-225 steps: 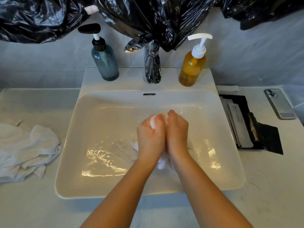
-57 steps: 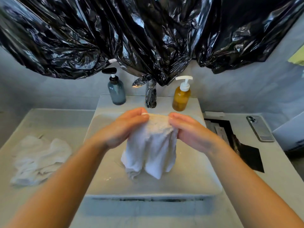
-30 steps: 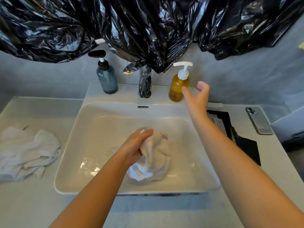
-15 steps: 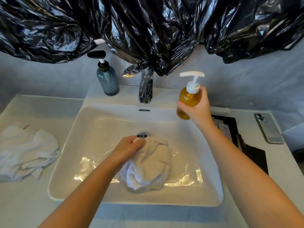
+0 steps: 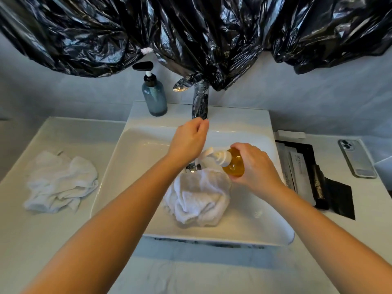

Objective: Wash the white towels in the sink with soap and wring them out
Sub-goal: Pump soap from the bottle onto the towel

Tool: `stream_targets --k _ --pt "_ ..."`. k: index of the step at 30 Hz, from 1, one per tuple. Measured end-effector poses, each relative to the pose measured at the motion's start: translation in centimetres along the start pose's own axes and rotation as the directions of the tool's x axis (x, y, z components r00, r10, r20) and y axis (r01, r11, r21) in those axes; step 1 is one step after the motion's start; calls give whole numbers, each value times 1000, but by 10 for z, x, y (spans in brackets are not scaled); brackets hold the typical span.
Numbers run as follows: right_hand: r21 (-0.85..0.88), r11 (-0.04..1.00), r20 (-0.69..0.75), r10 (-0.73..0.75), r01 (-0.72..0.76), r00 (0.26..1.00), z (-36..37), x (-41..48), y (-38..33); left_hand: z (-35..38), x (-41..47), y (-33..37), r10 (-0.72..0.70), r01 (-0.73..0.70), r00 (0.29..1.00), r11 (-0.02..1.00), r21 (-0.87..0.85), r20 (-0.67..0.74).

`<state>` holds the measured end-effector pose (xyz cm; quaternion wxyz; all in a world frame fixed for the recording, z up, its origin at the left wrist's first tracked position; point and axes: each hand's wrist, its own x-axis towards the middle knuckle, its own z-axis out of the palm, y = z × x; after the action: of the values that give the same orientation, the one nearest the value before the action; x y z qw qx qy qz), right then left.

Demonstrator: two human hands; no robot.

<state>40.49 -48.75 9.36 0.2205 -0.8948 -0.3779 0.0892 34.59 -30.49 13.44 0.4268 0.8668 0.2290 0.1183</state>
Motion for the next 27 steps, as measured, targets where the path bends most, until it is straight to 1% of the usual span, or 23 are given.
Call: stream_targets --k 1,4,6,9,12,14,16,18,19,21,23,24,25,27 --pt "-21 1000 -22 -23 23 999 -1 2 -4 6 2 4 6 -5 1000 999 -33 27" --pt "-53 996 -71 -72 69 995 -4 4 -7 13 2 2 5 9 998 975 -221 60" --pt "-80 992 -74 -105 99 992 -4 3 -6 15 -1 -3 -22 44 997 959 -280 79" --pt "-108 987 -49 -123 117 991 -2 1 -6 23 -6 -8 -66 95 992 951 -294 109" --pt "-100 991 -24 -97 94 995 -2 2 -6 28 -5 -8 -113 148 985 940 -306 130" --pt "-59 996 -4 -74 74 997 -3 2 0 25 -3 -4 -150 201 972 927 -317 179" --pt "24 999 3 -23 23 1000 -4 1 9 17 -2 -10 -171 230 964 921 -316 203" --pt "110 992 -36 74 -70 997 -6 4 19 8 -5 -29 -193 248 955 935 -253 223" --pt "154 981 -61 128 -118 990 -7 8 23 6 -7 -44 -206 251 949 952 -175 239" --pt "304 937 -105 213 -172 972 -10 23 27 7 -11 -74 -254 241 920 967 78 299" --pt "491 846 -112 295 -205 949 -17 44 26 13 -14 -96 -331 215 862 925 314 384" --pt "554 804 -113 330 -216 937 -20 57 26 17 -15 -103 -358 204 839 906 372 411" --pt "596 770 -115 362 -227 925 -22 71 26 21 -16 -107 -377 208 827 895 395 418" --pt "651 721 -125 410 -237 903 -23 97 29 26 -17 -112 -399 237 826 887 397 398"
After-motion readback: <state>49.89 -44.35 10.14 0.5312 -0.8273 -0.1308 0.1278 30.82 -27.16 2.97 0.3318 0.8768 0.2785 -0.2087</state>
